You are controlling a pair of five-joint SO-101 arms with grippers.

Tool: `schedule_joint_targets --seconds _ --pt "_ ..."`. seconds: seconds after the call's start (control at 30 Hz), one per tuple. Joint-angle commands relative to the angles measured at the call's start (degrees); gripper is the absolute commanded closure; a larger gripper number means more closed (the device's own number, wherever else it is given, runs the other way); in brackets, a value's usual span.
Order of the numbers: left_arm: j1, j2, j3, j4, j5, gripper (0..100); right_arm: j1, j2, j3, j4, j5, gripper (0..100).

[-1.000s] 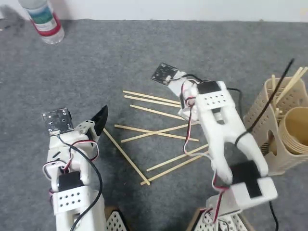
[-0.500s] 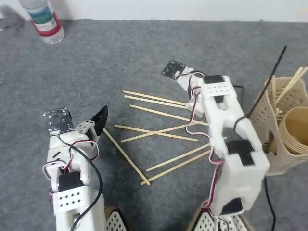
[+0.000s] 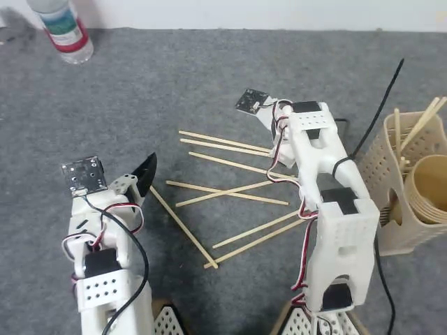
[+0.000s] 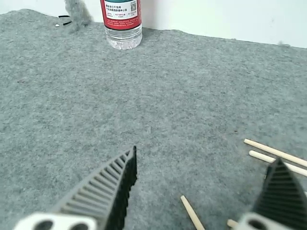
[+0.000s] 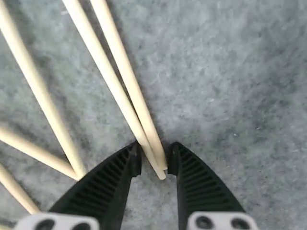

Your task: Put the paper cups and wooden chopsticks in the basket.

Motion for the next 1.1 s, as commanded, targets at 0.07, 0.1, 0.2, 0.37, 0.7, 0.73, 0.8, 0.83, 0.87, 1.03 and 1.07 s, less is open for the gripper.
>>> schedule_joint_targets --seconds 0.07,0.1,0.2,0.37,0.7,0.73,0.8,0.83,0.87,1.03,1.07 --pt "0.4 -0.7 -0.4 -1.1 -0.6 61 -0.4 -0.4 -3.0 2.5 0.8 89.8" --pt "0.4 -0.7 -0.4 -1.1 -0.6 61 -0.7 -0.6 -3.0 3.2 0.8 89.8" --pt "0.4 -0.7 -0.4 -1.2 -0.6 61 -2.1 -0.9 -3.1 6.0 2.8 89.8" --pt "0.4 -0.7 -0.4 -1.2 -0.6 61 -2.2 -3.2 -3.4 12.7 8.6 89.8" --pt "0.4 -0.7 -0.4 -1.3 -0.6 61 -4.0 -7.8 -3.0 2.2 0.1 89.8" --pt "0.4 -0.7 -0.4 -1.3 -0.6 61 -4.7 -6.8 -3.3 1.7 0.3 89.8" --pt "0.4 -0.7 -0.4 -1.3 -0.6 61 -5.5 -5.1 -4.4 0.9 0.3 89.8" --pt "0.4 -0.7 -0.4 -1.3 -0.6 61 -5.7 -4.4 -5.0 0.7 0.3 89.8" --pt "0.4 -0.7 -0.4 -1.3 -0.6 61 -5.7 -3.6 -5.8 0.7 0.3 89.8" --pt "0.4 -0.7 -0.4 -1.1 -0.6 61 -5.7 1.2 -9.4 0.7 0.4 89.8" --pt "0.4 -0.7 -0.4 -1.1 -0.6 61 -5.8 2.3 -10.3 0.7 0.4 89.8"
